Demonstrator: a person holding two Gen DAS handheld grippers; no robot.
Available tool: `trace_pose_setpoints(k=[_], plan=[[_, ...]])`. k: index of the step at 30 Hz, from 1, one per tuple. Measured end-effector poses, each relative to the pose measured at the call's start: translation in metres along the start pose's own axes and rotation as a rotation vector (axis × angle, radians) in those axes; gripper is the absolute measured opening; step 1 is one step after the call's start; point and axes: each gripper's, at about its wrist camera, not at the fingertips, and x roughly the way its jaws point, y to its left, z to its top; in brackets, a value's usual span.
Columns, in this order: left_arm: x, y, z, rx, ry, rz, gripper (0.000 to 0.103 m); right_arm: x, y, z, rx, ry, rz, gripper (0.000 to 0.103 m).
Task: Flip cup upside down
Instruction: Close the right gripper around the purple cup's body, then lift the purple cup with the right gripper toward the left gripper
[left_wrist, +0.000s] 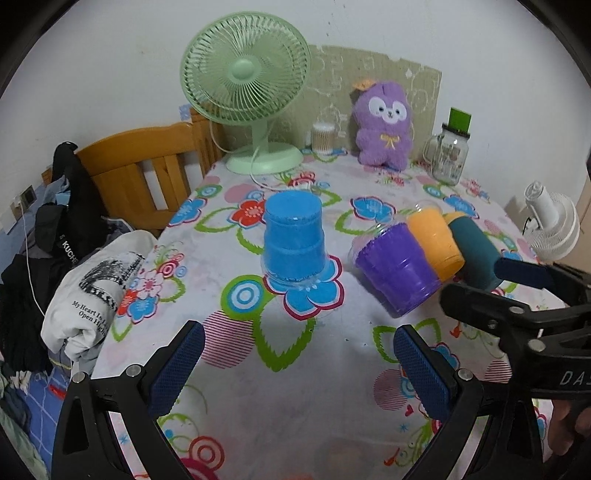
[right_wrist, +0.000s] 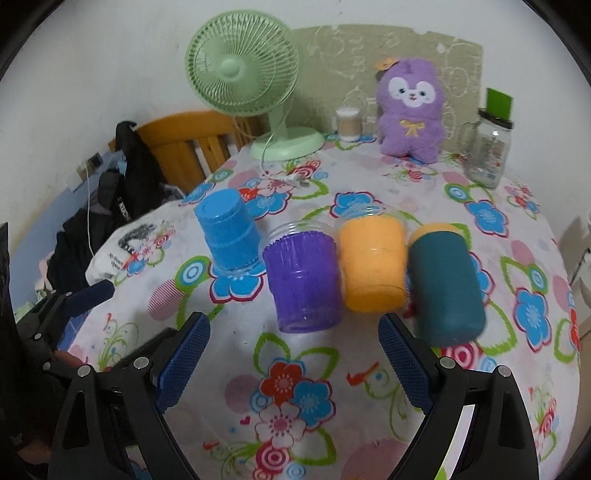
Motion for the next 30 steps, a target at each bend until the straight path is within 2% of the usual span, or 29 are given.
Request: trace_pose_setpoints(k=[10,17,19,21,22,25,30], plan=[[0.035,0.003,0.001,0.001,0.076,0.017,0.103,0.048,0.0,0.012,-0.001,0.07,0.109,0.094],[0.044,0.006,0.002,-0.007,0.092,0.017,0.103,0.068,-0.002,0.017,-0.019,0.081,0.108,0.094],[0.045,0.006,0.002,-0.005,0.097,0.015,0.103,0.077,-0.004,0.017,-0.028,0.093,0.079,0.089],[0.045,0.005,0.001,-0.002,0.099,0.013,0.103,0.084,-0.006,0.018,-0.024,0.116,0.067,0.066],[0.044,0.004,0.0,-0.002,0.099,0.012,0.103,0.089,-0.009,0.018,-0.011,0.132,0.077,0.062],[0.042,0.005,-0.001,-0.006,0.1,0.014,0.103,0.093,-0.017,0.015,0.05,0.139,0.119,0.059],[0.032,0.011,-0.008,-0.029,0.092,0.016,0.103,0.077,-0.012,0.011,0.055,0.108,0.149,0.059]])
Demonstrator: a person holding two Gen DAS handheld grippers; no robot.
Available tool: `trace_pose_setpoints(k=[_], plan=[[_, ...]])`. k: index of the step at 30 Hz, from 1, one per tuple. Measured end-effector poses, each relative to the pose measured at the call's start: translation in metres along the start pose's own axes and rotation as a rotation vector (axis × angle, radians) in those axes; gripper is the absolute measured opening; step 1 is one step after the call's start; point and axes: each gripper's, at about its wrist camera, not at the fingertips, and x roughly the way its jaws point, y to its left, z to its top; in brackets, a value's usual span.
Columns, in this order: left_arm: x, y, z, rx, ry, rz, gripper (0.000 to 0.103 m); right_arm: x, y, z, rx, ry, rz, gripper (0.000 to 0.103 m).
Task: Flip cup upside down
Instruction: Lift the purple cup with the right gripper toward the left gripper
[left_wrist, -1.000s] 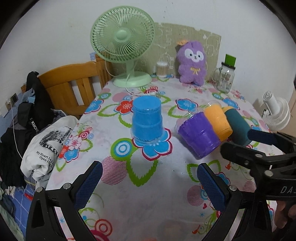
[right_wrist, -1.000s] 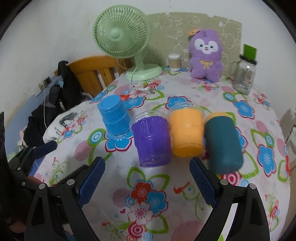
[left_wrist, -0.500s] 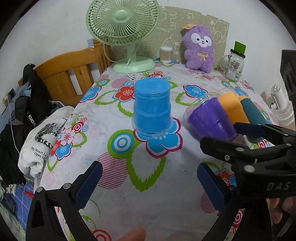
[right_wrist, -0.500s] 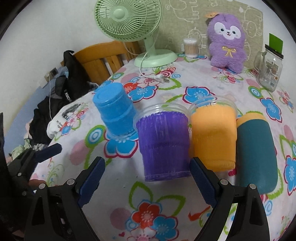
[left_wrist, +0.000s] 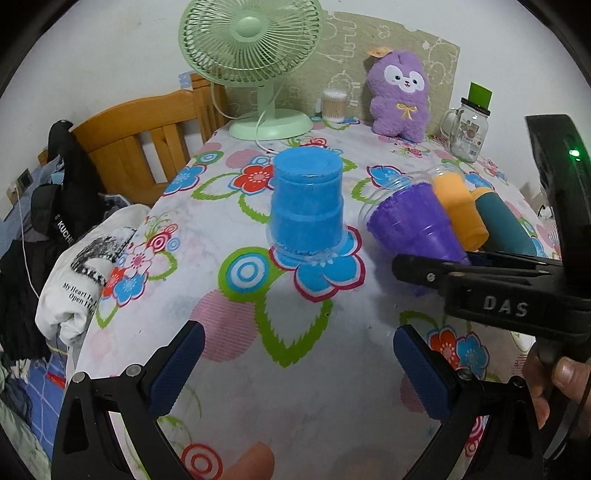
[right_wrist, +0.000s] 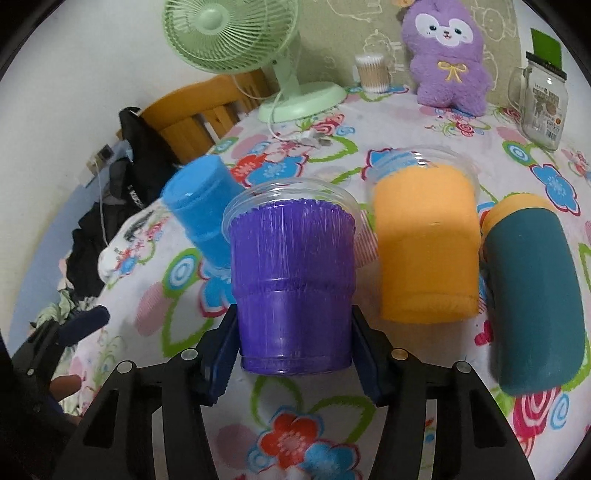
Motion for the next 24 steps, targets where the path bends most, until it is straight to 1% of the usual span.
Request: trace_pose_setpoints(k=[7,14,17,24], plan=[[-0.022,0.006,-0.017,-0.033,-0.01,-0.01,0.103,-0.038,0.038,-0.015,-0.057,-0.059,0.023,0.059],[-0.05,0.007,-0.044,-0.043,-0.025,-0.016,0.103,-0.062,0.073,-0.04,-0.104,-0.071,0.011,0.059],[-0.061,0.008,-0.058,-0.04,-0.028,-0.012,0.103,-0.062,0.079,-0.052,-0.096,-0.052,0.006,0.059],[-0.076,0.015,-0.082,-0.05,-0.02,-0.01,0.103,-0.048,0.087,-0.08,-0.059,0.022,-0.003,0.059]])
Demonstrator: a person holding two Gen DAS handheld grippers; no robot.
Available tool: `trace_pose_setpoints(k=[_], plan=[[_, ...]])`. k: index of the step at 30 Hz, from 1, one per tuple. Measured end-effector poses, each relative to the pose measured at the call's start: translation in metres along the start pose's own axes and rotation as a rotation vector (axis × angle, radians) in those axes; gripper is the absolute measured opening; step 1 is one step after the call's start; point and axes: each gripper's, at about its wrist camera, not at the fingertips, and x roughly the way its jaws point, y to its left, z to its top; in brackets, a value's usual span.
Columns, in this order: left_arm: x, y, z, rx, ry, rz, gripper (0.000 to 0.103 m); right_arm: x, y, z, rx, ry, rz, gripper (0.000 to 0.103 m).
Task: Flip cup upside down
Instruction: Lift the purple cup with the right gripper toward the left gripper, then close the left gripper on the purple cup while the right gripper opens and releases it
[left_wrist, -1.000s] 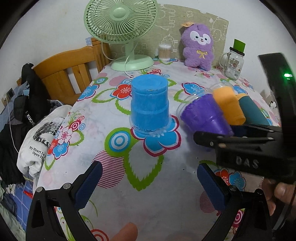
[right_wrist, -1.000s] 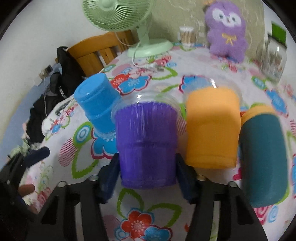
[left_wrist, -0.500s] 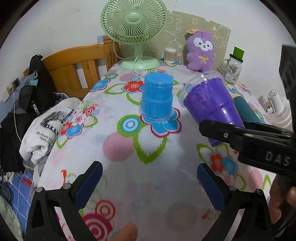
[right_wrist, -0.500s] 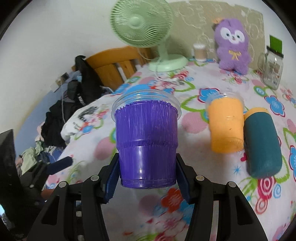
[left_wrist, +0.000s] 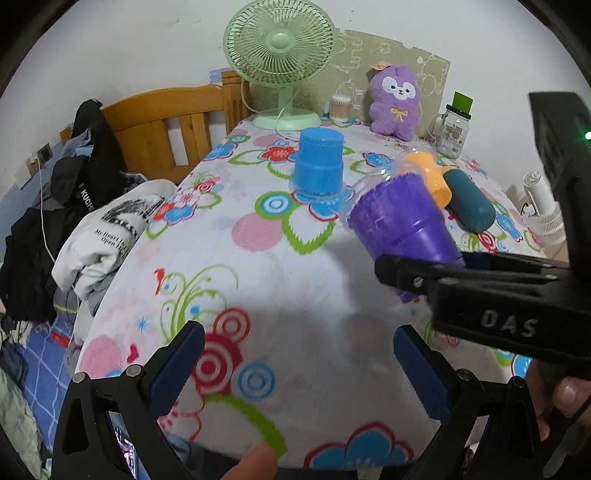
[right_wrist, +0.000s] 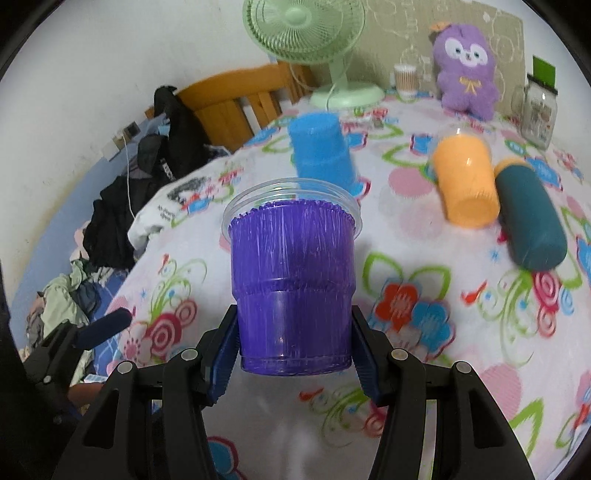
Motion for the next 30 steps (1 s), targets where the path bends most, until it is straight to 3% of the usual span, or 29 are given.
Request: trace_pose_setpoints(k=[10,14,17,30], plan=[[-0.005,0.0,-0.023,-0.01,0.023,-0.017,0.103,0.02,0.016,-0.018,0.001,0.074,-0.005,0.06],[-0.004,-0.003,-0.026,-0.006,0.026,-0.023,0.103,0.023,0.017,-0.019,0.0,0.096,-0.016,0.072],[-0.006,-0.003,-0.026,-0.009,0.021,-0.024,0.103,0.017,0.014,-0.017,0.018,0.08,-0.008,0.083],[0.001,-0.03,-0.012,0.018,0.003,-0.071,0.103,-0.066,-0.04,-0.021,0.131,-0.068,-0.009,0.087]])
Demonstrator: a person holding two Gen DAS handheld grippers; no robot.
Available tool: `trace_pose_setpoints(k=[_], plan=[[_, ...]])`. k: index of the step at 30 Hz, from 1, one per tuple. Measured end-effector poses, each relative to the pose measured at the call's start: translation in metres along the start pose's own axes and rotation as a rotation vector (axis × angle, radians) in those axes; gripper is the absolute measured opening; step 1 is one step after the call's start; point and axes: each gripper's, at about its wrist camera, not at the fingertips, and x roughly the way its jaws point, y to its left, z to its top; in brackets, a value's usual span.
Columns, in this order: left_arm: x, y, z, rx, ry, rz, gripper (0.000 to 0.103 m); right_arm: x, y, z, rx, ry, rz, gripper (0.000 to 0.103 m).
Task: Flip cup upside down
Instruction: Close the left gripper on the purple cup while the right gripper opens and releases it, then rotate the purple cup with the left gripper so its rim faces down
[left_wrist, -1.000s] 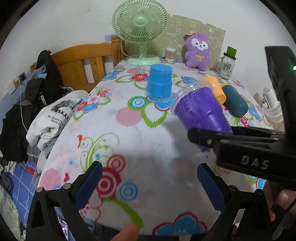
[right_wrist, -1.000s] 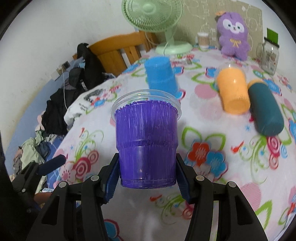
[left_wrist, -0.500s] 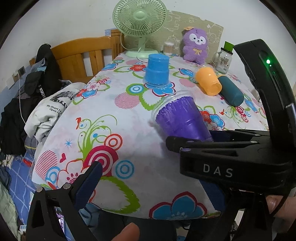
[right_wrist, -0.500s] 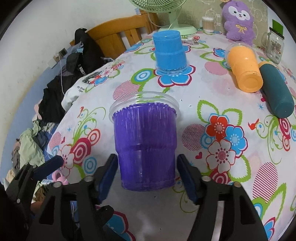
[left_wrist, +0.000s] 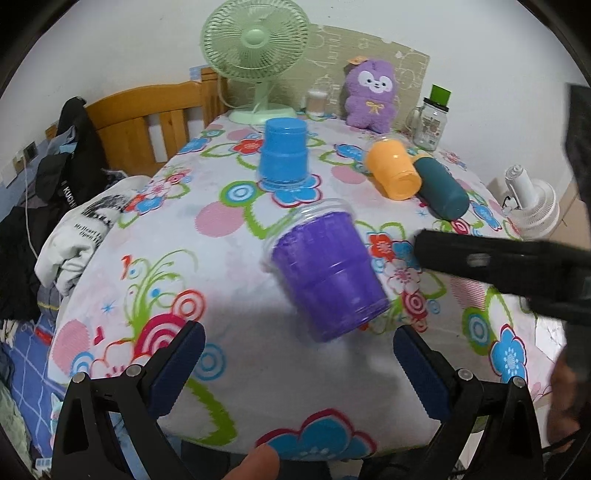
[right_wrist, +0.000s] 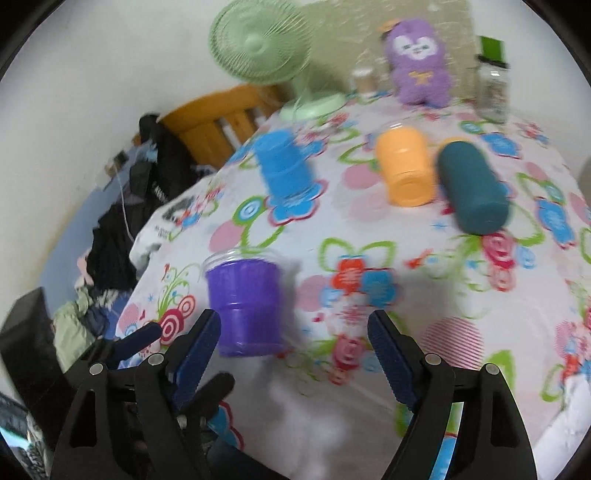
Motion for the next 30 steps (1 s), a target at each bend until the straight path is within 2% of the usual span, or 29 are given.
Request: trace_pose_setpoints(k=[2,6,12,15,17,22,26,30], plan=[[0.004,-0.006,0.003,0.002,-0.003,-0.008,0.103,-0.014,-0.016,-0.002,0.03,-0.03,-0.024,0.091],[0.016,-0.015,0.008,-0.001,0.004,-0.021,0.103,-0.03,-0.044,-0.008,0.085,-0.06,-0.049,0.092],[0.03,-0.021,0.011,-0.013,0.001,-0.025,0.102,-0.029,-0.066,-0.017,0.127,-0.041,-0.052,0.092],[0.035,-0.022,0.011,-0.008,0.006,-0.021,0.093,-0.023,-0.068,-0.019,0.131,-0.026,-0.044,0.092],[0.039,-0.022,0.011,-0.005,0.019,-0.022,0.082,-0.02,-0.068,-0.019,0.131,-0.021,-0.037,0.092],[0.038,-0.019,0.011,-0.001,0.022,-0.01,0.067,-0.016,-0.065,-0.017,0.125,-0.016,-0.024,0.092],[0.03,-0.015,0.014,0.004,0.001,-0.001,0.061,-0.012,-0.062,-0.016,0.12,-0.012,-0.014,0.092],[0.021,-0.01,0.018,0.001,-0.02,0.003,0.06,-0.009,-0.057,-0.016,0.11,-0.007,-0.001,0.092]])
